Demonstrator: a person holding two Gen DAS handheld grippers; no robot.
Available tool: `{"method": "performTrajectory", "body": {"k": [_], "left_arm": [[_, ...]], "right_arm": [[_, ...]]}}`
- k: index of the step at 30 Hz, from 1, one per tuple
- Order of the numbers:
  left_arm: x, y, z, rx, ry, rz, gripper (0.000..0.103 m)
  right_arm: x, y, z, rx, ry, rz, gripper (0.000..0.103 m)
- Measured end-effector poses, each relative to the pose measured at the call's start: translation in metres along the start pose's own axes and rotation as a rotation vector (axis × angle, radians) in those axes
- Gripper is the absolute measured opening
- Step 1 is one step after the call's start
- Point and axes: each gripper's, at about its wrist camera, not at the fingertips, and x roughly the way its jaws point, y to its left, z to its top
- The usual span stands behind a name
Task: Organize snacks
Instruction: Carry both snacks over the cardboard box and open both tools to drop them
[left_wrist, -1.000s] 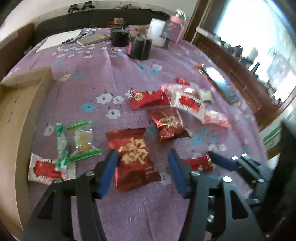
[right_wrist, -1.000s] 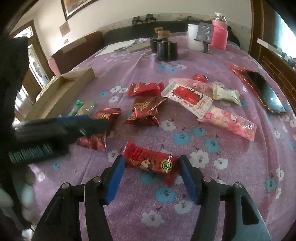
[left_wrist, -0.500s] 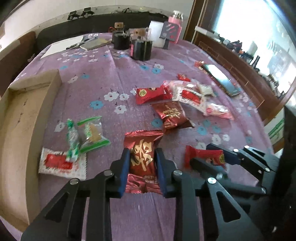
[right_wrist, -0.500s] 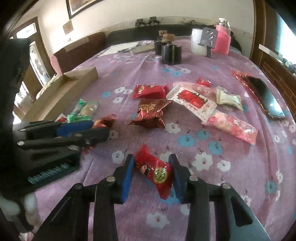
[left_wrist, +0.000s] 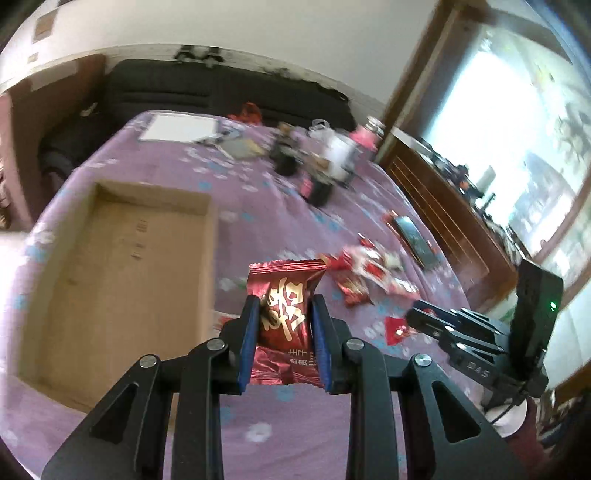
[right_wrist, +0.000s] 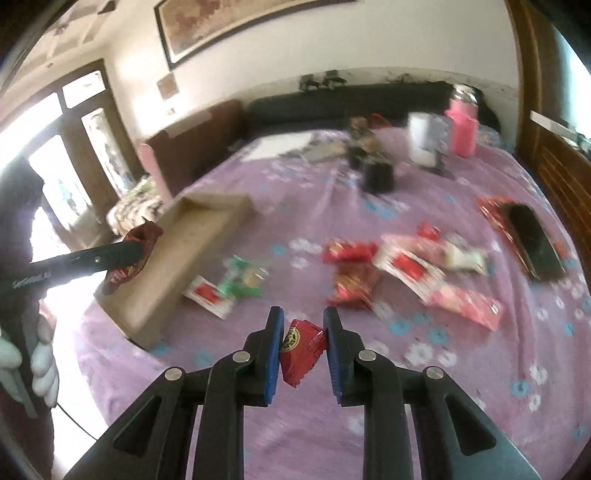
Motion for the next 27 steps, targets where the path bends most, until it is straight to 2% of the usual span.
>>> {"method": "performTrajectory", "body": {"k": [6,12,18,27], "left_arm": [[0.000,0.056,0.036,-0.070,0.003,0.088,0.025],[0.038,0.111,0.054,-0.189,0.060,0.109,0.025],[0.078,0.161,0.063,-0.306,0.079,0.097,0.025],[0.112,0.189,0.071,-0.342,0.051,0.092,0.026]], "right_arm": [[0.017,0.045,0.047,-0.041,-0.008,0.095,0.022],[0.076,0.087,0.096,-0.044,0.053,0.174,0.022],[0.166,0.121,0.133,-0.036,0.140,0.159,0.022],[0.240,0.127,0.142,0.001,0.198,0.114,0.023]]}}
